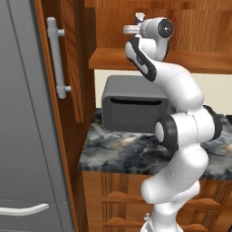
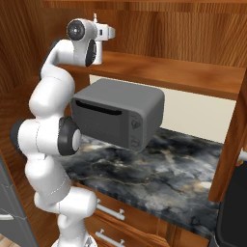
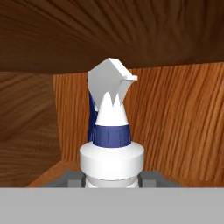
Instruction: Move the cutting board and knife to the sink. Then move spray from the cabinet to the counter.
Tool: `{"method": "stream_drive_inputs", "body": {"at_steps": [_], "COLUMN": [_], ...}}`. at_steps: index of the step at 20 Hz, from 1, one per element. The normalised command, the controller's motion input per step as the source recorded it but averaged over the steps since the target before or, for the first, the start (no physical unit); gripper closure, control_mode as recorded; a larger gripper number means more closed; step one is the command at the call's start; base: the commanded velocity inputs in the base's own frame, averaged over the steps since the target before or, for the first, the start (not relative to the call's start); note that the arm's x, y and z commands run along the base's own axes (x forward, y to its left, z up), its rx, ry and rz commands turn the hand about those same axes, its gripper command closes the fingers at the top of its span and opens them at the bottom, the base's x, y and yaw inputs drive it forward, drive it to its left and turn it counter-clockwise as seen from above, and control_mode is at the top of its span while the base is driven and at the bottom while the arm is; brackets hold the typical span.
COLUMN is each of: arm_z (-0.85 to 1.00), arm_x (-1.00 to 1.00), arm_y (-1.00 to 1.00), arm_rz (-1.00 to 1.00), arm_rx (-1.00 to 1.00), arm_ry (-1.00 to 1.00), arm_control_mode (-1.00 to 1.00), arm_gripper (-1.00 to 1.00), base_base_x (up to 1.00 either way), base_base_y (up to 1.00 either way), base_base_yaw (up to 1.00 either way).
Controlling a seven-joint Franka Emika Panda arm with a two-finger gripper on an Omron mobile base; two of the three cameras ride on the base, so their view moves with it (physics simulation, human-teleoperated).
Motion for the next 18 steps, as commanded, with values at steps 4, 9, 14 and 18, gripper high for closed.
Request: {"method": "stream_drive_inputs", "body": {"at_steps": [4,9,14,18], "arm_z": [0.0,0.0,0.05,0.08], "arm_x": [-0.49,-0.69,-0.78,-0.86], "arm_y": [-0.01,-0.07,-0.1,-0.11], "arm_rz": [0.0,0.0,0.0,0.0], "arm_rx": [0.0,0.0,0.0,0.01], "arm_ry": [0.0,0.0,-0.03,-0.01], "arm_control_mode": [-1.0,-1.0,-1.0,-1.0], "arm_gripper": [1.0,1.0,1.0,1.0], "base_base_x": [0.0,0.0,0.0,0.0], "base_base_y": [0.0,0.0,0.0,0.0], "base_base_yaw": [0.0,0.0,0.0,0.0]}}
